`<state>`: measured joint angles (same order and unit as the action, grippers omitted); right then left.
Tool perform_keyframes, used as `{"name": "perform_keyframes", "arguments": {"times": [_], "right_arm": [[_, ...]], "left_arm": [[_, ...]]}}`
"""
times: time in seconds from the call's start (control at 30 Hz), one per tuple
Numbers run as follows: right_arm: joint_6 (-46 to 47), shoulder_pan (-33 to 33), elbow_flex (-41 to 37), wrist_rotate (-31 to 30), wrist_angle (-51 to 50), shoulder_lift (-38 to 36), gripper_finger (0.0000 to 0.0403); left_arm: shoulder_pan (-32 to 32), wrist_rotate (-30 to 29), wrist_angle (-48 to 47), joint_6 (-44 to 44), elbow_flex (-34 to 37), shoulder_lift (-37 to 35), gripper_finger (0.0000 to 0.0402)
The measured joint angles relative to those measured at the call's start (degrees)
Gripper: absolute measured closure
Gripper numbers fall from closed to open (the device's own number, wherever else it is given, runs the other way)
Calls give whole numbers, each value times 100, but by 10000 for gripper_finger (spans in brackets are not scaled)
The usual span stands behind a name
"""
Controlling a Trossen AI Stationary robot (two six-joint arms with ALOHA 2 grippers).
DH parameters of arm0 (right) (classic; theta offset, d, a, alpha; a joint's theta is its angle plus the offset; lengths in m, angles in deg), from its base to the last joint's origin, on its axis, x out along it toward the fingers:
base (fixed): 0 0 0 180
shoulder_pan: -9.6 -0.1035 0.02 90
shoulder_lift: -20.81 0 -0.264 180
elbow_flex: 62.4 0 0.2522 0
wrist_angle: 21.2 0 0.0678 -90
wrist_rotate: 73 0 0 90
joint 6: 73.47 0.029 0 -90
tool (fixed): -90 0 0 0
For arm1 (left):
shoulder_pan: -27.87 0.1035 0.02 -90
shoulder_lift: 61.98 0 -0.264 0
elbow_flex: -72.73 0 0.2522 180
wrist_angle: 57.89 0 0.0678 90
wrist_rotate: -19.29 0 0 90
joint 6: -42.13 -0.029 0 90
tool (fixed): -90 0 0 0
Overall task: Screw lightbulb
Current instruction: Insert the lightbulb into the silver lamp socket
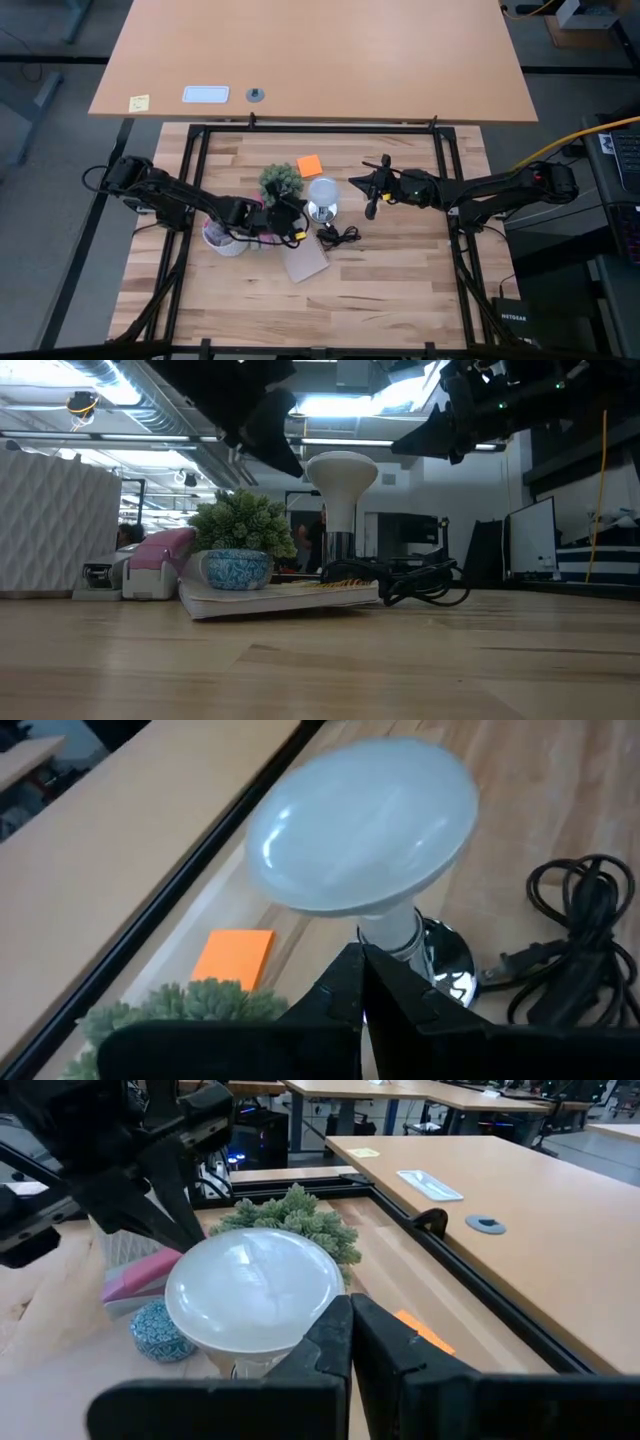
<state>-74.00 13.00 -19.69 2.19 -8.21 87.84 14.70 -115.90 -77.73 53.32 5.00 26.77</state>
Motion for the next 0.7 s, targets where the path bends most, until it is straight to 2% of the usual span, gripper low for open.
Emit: {"name": "perform_keyframes", "arguments": {"times": [0.2,0.47,0.7], "right_arm": [[-250,0,4,51,-48,89,391],[-451,0,4,283,185,653,391],[-584,0,4,244,606,928,391]], "left_arm": [[-67,4,-27,-214,0,0,401],[-114,11,-19,-296,0,0,401],[-98,282,-6,-372,0,0,401]]}}
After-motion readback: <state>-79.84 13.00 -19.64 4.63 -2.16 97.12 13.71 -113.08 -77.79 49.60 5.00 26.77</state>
